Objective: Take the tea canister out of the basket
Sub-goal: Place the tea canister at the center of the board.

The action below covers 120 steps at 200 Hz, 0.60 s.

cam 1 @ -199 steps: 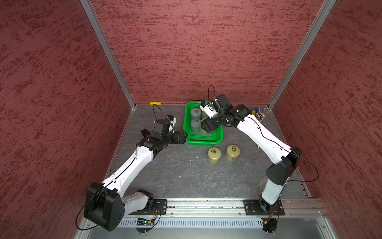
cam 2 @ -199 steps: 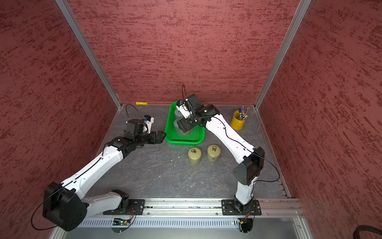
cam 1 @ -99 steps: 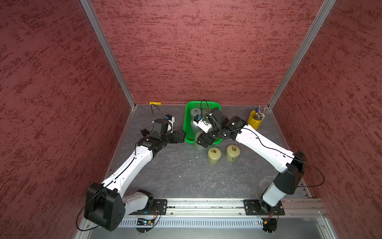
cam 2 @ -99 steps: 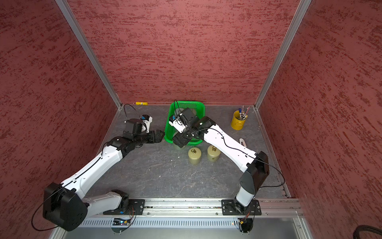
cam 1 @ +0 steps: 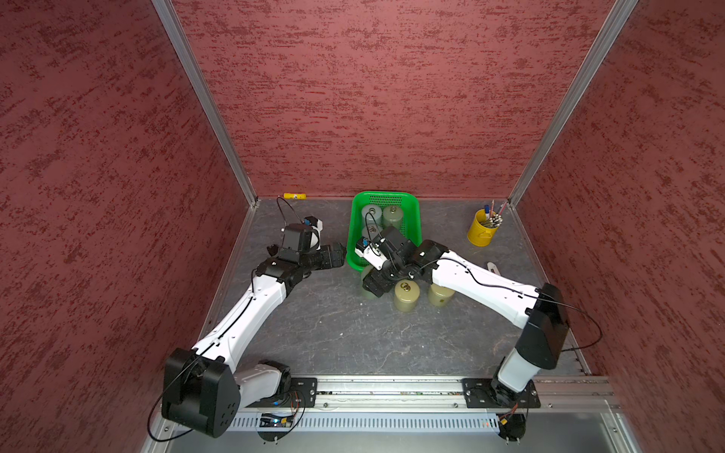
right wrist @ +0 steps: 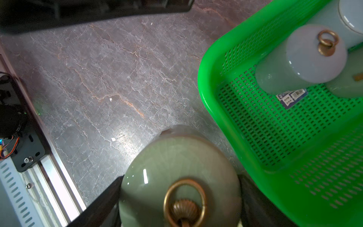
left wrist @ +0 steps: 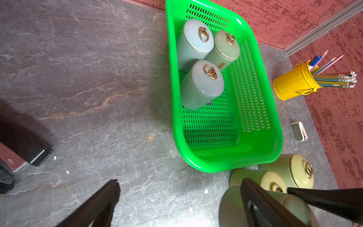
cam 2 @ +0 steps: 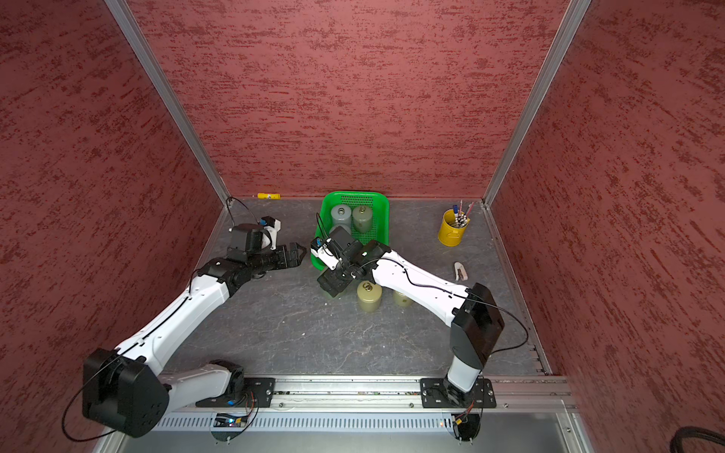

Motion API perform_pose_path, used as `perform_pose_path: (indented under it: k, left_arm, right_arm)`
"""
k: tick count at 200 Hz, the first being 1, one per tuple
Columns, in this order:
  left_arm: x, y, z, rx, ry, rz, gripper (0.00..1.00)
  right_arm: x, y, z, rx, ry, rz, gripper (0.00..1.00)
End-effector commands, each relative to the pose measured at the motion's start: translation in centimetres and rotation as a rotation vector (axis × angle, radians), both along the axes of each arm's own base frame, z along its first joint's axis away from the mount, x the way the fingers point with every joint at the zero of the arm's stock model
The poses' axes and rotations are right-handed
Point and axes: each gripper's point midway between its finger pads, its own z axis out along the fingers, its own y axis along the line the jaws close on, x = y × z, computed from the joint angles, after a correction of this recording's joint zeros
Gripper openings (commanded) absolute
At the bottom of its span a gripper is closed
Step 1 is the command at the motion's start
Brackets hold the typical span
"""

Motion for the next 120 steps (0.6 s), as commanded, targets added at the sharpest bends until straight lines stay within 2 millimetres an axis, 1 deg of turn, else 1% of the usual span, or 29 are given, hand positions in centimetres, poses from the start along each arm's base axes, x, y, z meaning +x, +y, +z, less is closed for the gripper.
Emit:
perform_pose_path:
  k: [1,55,120]
  left_arm:
    - [-0.2,-0.1,0.7,-0.017,-0.015,-0.007,1.0]
    - [-0.2,-0.1,0.7,-0.017,-0.017,-0.012,1.0]
    - [-0.4,-0.1,0.3,-0.016,-0.015,-0.011,1.0]
  right_arm:
    - [1.3,2.0,1.4,0.075,-0.085,-0.035,0.0]
    - [0.9,3.1,-1.1,0.034,-0.079,-0.043,0.0]
    - [1.3,3.4,-3.7,0.005,-0.07,-0.071,0.0]
